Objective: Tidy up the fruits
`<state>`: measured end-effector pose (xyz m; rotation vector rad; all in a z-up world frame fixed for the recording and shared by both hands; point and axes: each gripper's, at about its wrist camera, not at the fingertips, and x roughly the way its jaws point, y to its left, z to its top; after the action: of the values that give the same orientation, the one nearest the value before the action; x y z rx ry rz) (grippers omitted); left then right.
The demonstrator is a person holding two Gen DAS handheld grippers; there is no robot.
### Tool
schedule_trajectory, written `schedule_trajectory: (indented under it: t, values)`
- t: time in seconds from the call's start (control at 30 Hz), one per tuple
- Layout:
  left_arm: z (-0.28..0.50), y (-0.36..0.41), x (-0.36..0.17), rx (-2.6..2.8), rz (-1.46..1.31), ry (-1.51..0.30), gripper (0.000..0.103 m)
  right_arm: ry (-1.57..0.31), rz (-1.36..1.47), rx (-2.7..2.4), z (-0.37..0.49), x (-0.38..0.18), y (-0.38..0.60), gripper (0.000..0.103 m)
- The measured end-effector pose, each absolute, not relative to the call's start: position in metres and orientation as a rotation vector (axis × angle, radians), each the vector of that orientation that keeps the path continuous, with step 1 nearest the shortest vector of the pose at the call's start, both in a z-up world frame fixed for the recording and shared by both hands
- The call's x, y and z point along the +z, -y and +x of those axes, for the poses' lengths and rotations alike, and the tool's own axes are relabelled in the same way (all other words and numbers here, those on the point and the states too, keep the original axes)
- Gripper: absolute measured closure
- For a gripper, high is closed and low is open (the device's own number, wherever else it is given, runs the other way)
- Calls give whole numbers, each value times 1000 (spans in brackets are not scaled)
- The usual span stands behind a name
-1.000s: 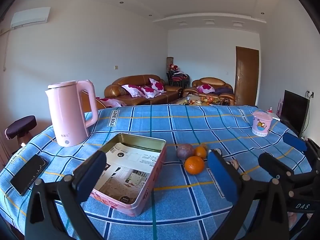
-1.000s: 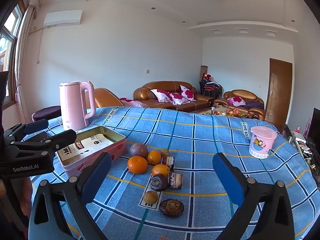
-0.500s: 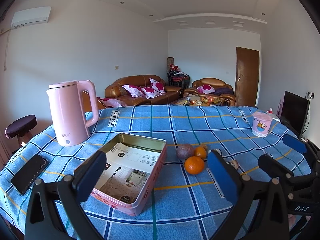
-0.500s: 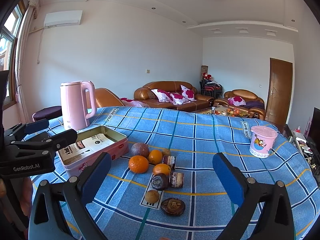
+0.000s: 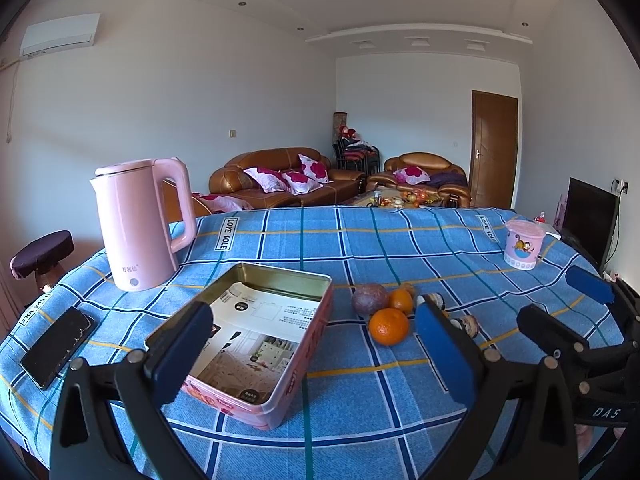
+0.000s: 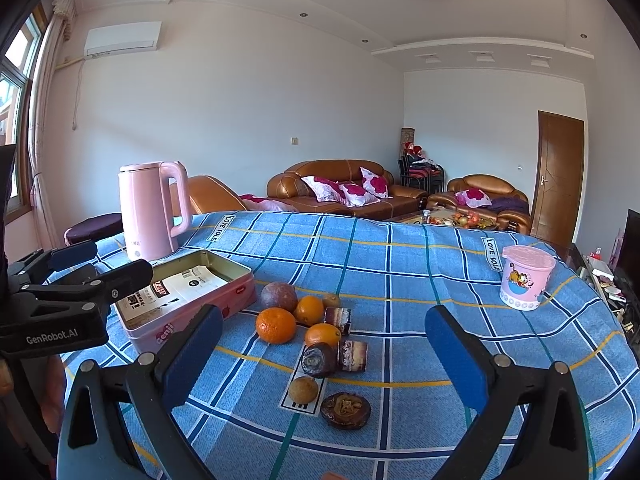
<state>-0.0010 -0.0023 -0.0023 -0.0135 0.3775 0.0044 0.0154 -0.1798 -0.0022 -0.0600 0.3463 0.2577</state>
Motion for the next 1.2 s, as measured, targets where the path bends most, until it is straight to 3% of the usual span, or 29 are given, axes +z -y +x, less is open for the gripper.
schedule_trajectory:
  t: [0.63,1.2]
  values:
    - [9,7,-19,-2,5,-457,0,-367,-44,259,18,-14,185,1]
    - [27,39,-61,-85,-3,-542,1,-477,-119,214,32,-67,206,5]
